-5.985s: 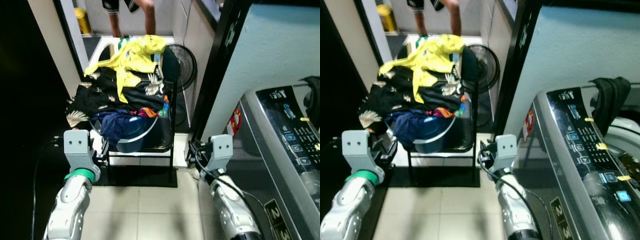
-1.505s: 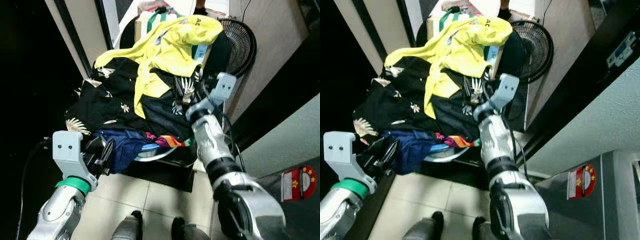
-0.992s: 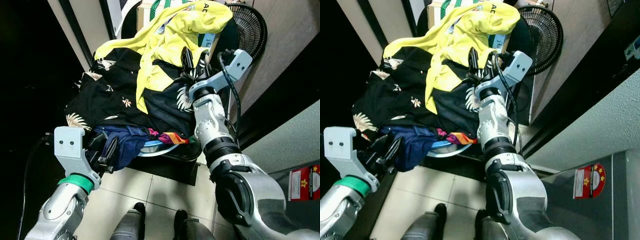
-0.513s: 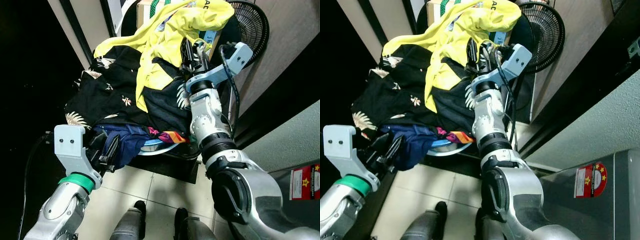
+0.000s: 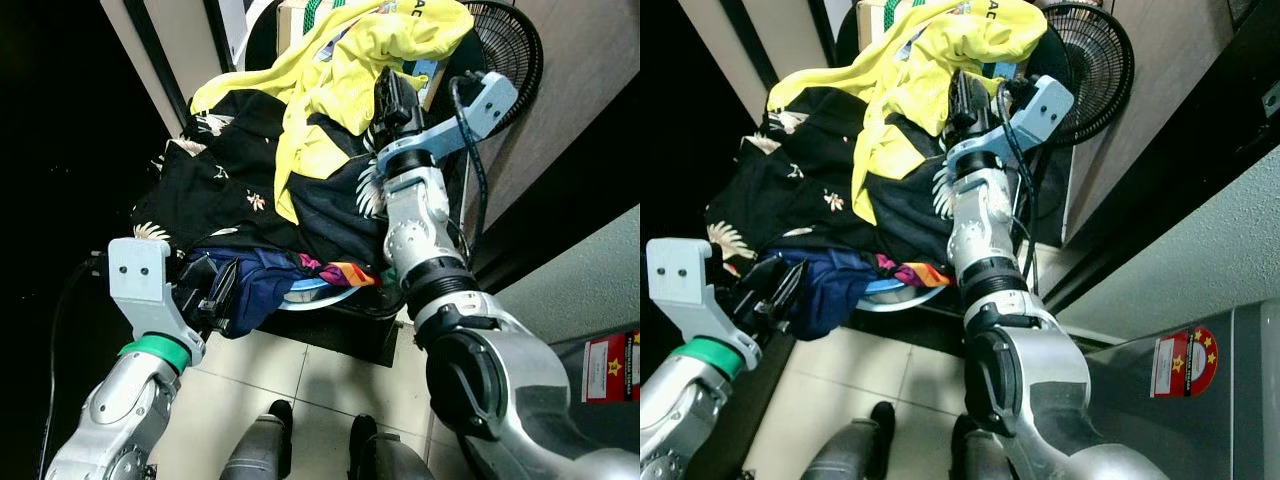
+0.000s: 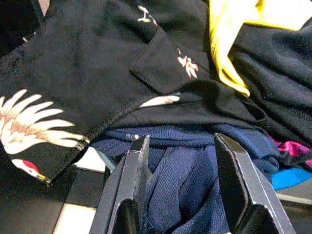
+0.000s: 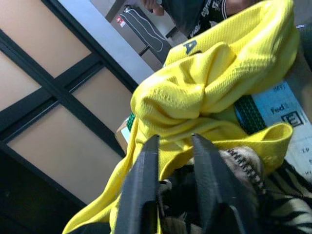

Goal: Clothes washing

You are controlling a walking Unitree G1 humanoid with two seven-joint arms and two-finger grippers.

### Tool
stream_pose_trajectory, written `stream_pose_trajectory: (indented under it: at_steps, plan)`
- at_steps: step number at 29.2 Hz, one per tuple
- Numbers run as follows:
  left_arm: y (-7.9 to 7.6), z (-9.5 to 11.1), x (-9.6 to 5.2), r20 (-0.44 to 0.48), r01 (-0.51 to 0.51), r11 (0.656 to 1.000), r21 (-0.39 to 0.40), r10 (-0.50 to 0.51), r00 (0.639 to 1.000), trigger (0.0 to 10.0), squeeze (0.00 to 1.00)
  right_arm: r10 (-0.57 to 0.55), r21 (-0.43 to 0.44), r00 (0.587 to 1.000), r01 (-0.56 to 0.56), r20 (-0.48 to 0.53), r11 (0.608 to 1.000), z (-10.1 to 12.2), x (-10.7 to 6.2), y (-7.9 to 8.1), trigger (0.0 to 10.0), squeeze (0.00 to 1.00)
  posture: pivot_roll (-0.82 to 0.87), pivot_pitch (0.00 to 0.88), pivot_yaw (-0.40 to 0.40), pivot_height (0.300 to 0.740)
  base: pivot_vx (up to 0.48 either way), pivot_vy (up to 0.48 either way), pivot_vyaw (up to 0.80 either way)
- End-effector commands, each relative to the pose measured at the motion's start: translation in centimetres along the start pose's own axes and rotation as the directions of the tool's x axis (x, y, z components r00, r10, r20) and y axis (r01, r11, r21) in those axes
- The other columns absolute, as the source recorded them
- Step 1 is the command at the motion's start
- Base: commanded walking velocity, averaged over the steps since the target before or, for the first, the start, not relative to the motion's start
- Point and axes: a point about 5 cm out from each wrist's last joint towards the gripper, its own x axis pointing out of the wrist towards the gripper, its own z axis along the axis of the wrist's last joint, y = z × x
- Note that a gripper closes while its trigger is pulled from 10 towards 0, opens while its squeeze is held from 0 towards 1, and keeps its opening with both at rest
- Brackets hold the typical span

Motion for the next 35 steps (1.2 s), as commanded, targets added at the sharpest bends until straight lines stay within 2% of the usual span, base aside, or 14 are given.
stream_pose_trajectory:
  at_steps: [1,3,4,5,6,8,9,12,13,17,23,28,29,35]
  plan:
    - [0.7,-0.6,-0.1,-0.016,-0.036,0.999,0.0,0.036,0.999,10.0,0.0,0.008,0.0,1.0,-0.008,0.021,1.0,0.3,0.3,0.4,0.0,0.0,0.21,0.318,0.083,0.74,0.0,0.0,0.0]
    - [0.8,-0.6,0.0,-0.012,-0.04,0.999,0.003,0.04,0.999,10.0,0.0,0.008,-0.009,1.0,-0.008,0.025,1.0,0.5,0.4,0.2,0.0,0.0,0.21,0.307,0.079,0.74,0.0,0.0,0.0]
    - [1.0,-0.6,0.1,-0.009,-0.045,0.999,0.009,0.045,0.999,10.0,0.0,0.004,-0.029,1.0,-0.003,0.018,1.0,0.7,0.4,0.0,2.2,0.0,0.2,0.29,0.074,0.74,0.0,0.0,0.0]
    - [1.0,-0.6,0.1,-0.009,-0.045,0.999,0.009,0.045,0.999,10.0,0.0,0.004,-0.029,1.0,-0.003,0.018,1.0,0.7,0.4,0.0,2.2,0.0,0.2,0.29,0.074,0.74,0.0,0.0,0.0]
    - [2.0,-0.5,0.5,-0.002,-0.078,0.996,0.05,0.078,0.997,10.0,0.0,-0.005,-0.12,0.999,0.001,-0.036,0.993,0.4,-0.4,-1.4,10.0,0.0,0.18,0.236,0.059,0.74,0.0,0.0,0.0]
    - [2.3,-0.5,0.7,0.0,-0.092,0.993,0.069,0.092,0.996,10.0,0.0,-0.012,-0.158,0.998,0.002,-0.064,0.987,0.1,-0.8,-1.9,10.0,0.0,0.18,0.236,0.059,0.74,0.0,0.0,0.0]
    - [2.8,-0.4,0.8,0.002,-0.098,0.991,0.089,0.099,0.995,10.0,0.0,-0.031,-0.205,0.996,0.012,-0.088,0.979,-0.3,-1.7,-2.8,10.0,1.0,0.16,0.204,0.054,0.74,0.0,0.0,0.0]
    - [3.7,-0.3,1.3,0.011,-0.12,0.985,0.124,0.12,0.993,10.0,0.0,-0.068,-0.275,0.99,0.032,-0.124,0.961,-1.2,-3.9,-4.6,10.0,1.0,0.15,0.181,0.055,0.74,0.0,0.0,0.0]
    - [3.7,-0.3,1.3,0.011,-0.12,0.985,0.124,0.12,0.993,10.0,0.0,-0.068,-0.275,0.99,0.032,-0.124,0.961,-1.2,-3.9,-4.6,10.0,1.0,0.15,0.181,0.055,0.74,0.0,0.0,0.0]
    - [4.7,-0.6,1.9,0.001,-0.148,0.973,0.179,0.15,0.989,10.0,0.0,-0.109,-0.299,0.985,0.066,-0.13,0.952,-1.5,-7.0,-6.6,10.0,1.0,0.12,0.103,0.049,0.74,0.0,0.0,0.0]
    - [5.1,-0.8,2.5,0.015,-0.161,0.97,0.183,0.161,0.987,10.0,0.0,-0.096,-0.272,0.991,0.068,-0.091,0.96,-0.1,-7.5,-6.7,10.0,1.0,0.11,0.072,0.04,0.74,0.0,0.0,0.0]
    - [4.9,-0.6,3.1,0.045,-0.156,0.973,0.173,0.15,0.988,10.0,0.0,-0.066,-0.165,0.996,0.055,-0.065,0.985,1.2,-6.9,-5.7,10.0,1.0,0.11,0.039,0.03,0.74,0.0,0.0,0.0]
    - [4.9,-0.4,3.4,0.056,-0.151,0.974,0.168,0.143,0.988,10.0,0.0,-0.048,-0.141,0.995,0.036,-0.084,0.989,1.1,-6.9,-5.1,10.0,0.0,0.11,0.021,0.024,0.74,0.0,0.0,0.0]
    - [4.8,0.1,3.8,0.082,-0.146,0.976,0.162,0.134,0.988,10.0,0.0,-0.024,-0.09,0.987,0.01,-0.159,0.996,0.0,-8.2,-3.9,10.0,0.0,0.11,0.012,0.008,0.74,0.0,0.0,0.0]
